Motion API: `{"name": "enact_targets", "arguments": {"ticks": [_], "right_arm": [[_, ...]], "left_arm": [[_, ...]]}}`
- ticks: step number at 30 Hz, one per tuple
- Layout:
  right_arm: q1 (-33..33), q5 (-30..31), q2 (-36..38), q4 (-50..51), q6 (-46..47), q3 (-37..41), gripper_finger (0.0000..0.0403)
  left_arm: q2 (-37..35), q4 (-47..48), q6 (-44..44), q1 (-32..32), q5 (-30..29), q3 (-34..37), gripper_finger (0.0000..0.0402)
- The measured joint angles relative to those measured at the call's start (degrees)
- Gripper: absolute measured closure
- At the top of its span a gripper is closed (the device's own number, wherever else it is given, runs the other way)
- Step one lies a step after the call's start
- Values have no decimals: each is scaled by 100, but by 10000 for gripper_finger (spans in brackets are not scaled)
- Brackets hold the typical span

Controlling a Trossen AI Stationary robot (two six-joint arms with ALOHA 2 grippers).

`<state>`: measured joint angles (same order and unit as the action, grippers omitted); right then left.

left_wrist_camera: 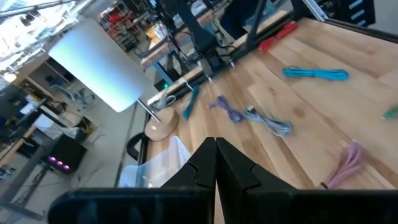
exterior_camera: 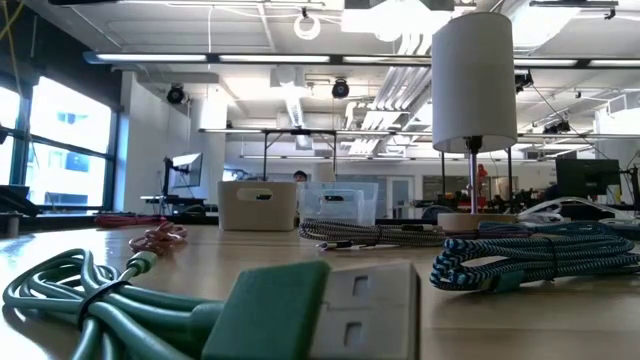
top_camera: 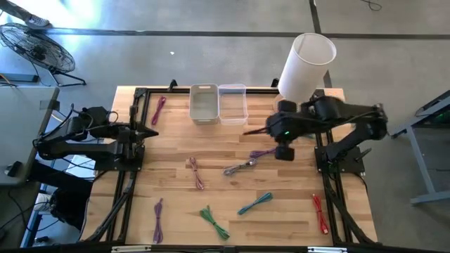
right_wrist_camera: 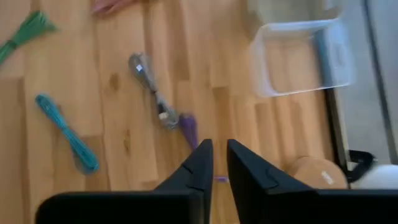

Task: Pick & Place USB Port
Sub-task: Put the top right violet USB cable into the gray bin

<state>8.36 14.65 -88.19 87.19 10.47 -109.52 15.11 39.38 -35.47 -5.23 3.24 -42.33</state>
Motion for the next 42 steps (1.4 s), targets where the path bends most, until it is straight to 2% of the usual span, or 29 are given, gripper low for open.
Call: {"name": "enact_targets", "arguments": {"ticks": [7,12,17,26,33,42], "right_arm": [[-3,66,-509,-17,-60,465,290],[-17,146,-598,-284,-377,1182,250],[-110,-145,-600,-757,-430,2043,226],[-375,-936,-600,-2063,-855,3439,223],[-589,-992,-600,-2717,-1197,4097,224],[-970,-1114,-600,-3535,-1397,4723,224]], "left_arm": [[-2,30,11,2,701,0,401],[-2,104,148,2,733,0,401],[-2,297,165,1,642,0,401],[-2,325,133,2,523,0,401],[0,460,122,1,262,0,401],[-2,459,123,1,263,0,401]]}}
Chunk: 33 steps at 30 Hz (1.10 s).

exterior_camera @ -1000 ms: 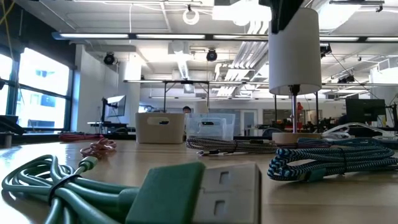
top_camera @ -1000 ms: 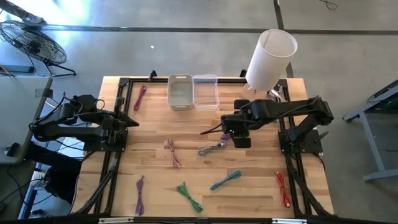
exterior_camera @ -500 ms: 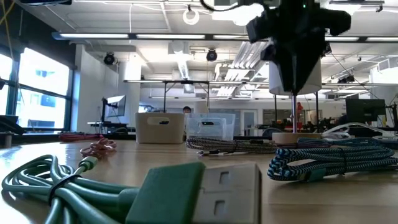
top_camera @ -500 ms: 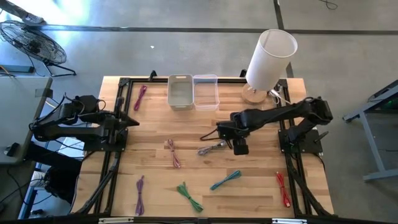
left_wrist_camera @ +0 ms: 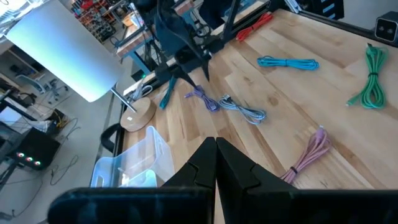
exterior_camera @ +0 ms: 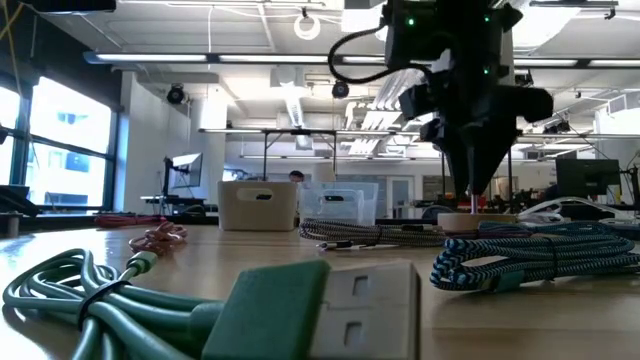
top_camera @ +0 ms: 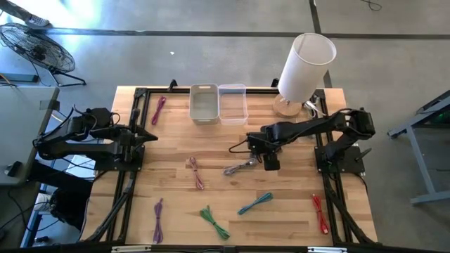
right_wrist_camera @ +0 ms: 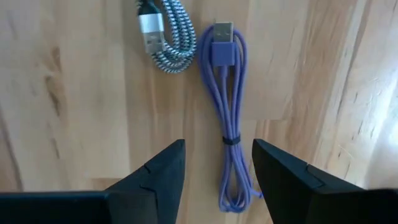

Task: Pick & Place USB Port
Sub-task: Put the top right violet USB cable into the gray bin

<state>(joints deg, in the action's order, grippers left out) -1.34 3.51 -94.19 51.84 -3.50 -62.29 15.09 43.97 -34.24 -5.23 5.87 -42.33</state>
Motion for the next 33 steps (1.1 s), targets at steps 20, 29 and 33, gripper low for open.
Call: {"name": "enact_targets", "arguments": {"ticks": [20,29,33], "right_arm": [[-253,-152,7,-1557,-495,1409,226],[-403,-200,74,-2232,-504,1961,264],[-475,-190,68,-2273,-546,1961,334]], "left_arm": [[2,-40,24,0,-212,0,401],[4,-55,444,1,-244,0,401],[4,-55,709,-1,-238,0,401]]}}
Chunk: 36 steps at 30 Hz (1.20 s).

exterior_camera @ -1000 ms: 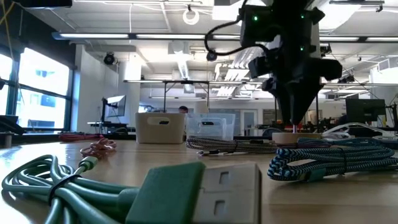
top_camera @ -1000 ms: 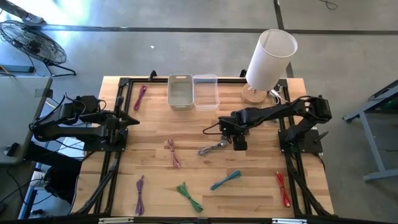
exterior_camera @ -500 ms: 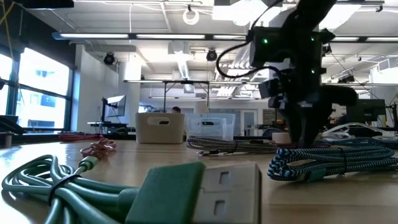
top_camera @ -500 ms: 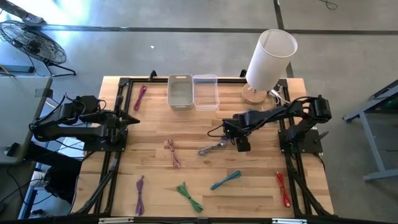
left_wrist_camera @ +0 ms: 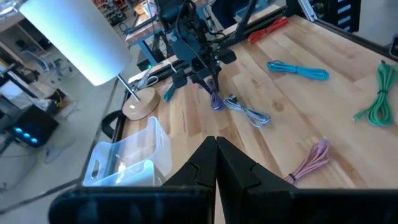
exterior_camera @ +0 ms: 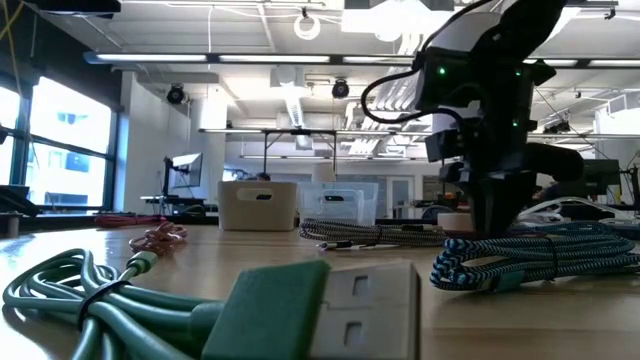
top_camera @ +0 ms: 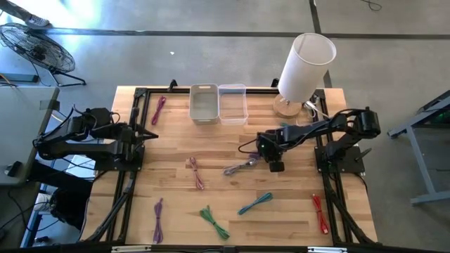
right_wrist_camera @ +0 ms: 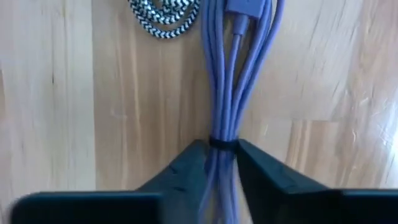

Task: Pick & Place USB Port
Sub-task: Put the top right violet USB cable into the gray bin

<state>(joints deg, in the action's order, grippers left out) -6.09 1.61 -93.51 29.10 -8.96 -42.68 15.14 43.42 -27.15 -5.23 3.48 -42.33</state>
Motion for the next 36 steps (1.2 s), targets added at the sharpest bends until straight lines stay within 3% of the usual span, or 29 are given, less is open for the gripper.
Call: {"name": "enact_targets", "arguments": {"ticks": [3,8,15,18,22,25,30,36], "right_arm": [[-32,96,-5,-22,83,0,384],[-28,326,-5,-45,495,4,385],[36,230,102,-10,720,31,385],[42,234,208,-18,777,45,386],[40,153,379,7,900,53,387],[93,522,556,270,949,-3,388],[258,818,910,984,944,-618,388],[684,1284,1245,1322,756,-1932,388]], "left_arm": [[0,0,50,0,0,0,401],[0,0,191,0,-12,0,401],[1,-34,196,1,-512,0,401],[0,-427,281,2,-578,67,401],[4,-1365,469,0,-134,284,401],[2,-2072,586,0,396,415,401],[4,-2823,1201,2,1084,490,401],[4,-3341,1534,2,718,490,401]]}}
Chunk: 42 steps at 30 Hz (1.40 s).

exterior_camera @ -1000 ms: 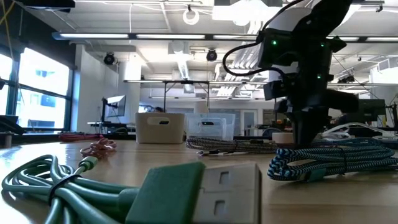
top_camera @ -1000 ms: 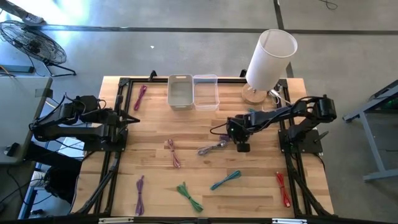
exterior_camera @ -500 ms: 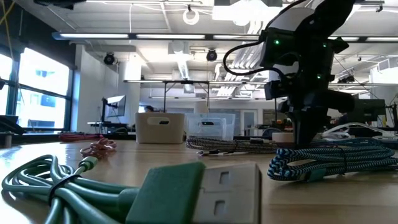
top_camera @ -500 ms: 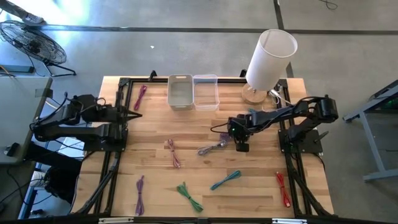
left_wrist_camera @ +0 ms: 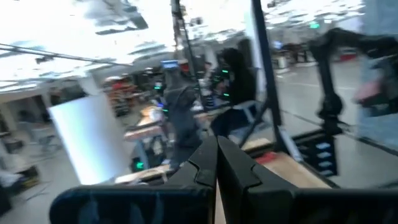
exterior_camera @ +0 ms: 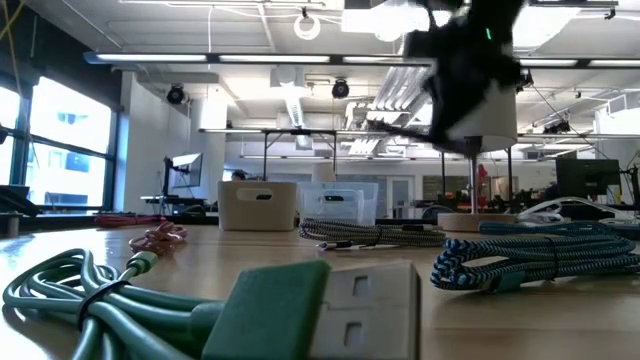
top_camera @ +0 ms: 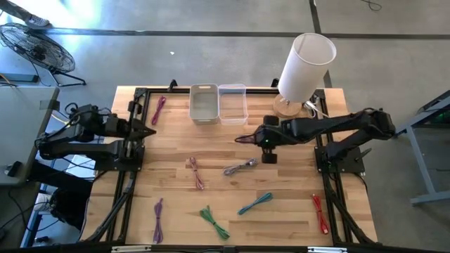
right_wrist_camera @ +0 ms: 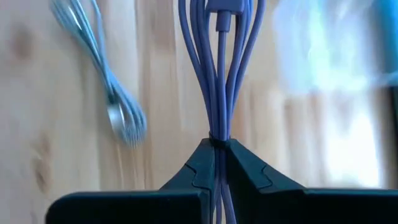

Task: Pick & Place USB Port
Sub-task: Put the top right violet USB cable into the gray bin

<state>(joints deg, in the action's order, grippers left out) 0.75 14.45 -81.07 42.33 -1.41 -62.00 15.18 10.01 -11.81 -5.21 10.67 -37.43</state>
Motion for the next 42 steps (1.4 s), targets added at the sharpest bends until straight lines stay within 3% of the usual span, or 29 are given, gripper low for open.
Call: {"name": "enact_targets", "arguments": {"ticks": [7,14,21,27,37,42], "right_arm": [[553,401,-22,-418,-863,-1766,388],[769,618,-27,-1059,-1567,-2611,388],[765,624,-60,-1058,-1701,-2682,388],[765,191,-163,-1755,-2041,-2682,388],[736,-920,-340,-2860,-2201,-2684,388],[702,-1055,-451,-3022,-2177,-2690,388]], "left_arm": [[99,-557,146,0,-254,0,401],[683,-1176,201,-2,-263,0,384],[1430,-2051,197,0,-253,0,301],[2002,-3286,465,0,-23,-2,248],[3182,-4374,1140,-2,445,-116,227],[3731,-4416,1446,-2,984,-625,227]]}}
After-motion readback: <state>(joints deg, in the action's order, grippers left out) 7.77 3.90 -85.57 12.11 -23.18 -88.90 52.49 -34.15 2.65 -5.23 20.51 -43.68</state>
